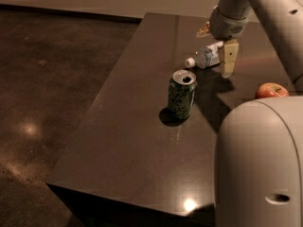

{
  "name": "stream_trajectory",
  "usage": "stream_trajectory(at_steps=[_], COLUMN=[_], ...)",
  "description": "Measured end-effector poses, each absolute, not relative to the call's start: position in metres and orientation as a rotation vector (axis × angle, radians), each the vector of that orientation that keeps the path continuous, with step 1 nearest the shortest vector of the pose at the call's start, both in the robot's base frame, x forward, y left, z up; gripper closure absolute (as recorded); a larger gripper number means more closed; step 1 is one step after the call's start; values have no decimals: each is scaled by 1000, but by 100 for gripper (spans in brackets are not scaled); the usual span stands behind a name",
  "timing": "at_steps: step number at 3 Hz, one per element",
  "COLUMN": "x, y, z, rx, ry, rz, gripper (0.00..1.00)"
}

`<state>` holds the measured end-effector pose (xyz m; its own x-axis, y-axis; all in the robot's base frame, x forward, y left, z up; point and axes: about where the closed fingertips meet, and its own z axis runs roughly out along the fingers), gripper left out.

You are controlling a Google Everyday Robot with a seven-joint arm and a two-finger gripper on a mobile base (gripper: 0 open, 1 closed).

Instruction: Place blue plastic bottle upright

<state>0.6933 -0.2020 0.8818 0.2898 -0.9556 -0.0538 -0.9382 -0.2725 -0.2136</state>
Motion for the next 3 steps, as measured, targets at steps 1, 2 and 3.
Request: stream_trajectory(at_steps=[1,2,3], x=[700,709,718], y=[-192,-186,-183], z=[872,870,870], rx=[-2475,-2572,-2658], ry=[1691,1606,1522], rz=[-161,-214,-274], gripper=[0,0,0])
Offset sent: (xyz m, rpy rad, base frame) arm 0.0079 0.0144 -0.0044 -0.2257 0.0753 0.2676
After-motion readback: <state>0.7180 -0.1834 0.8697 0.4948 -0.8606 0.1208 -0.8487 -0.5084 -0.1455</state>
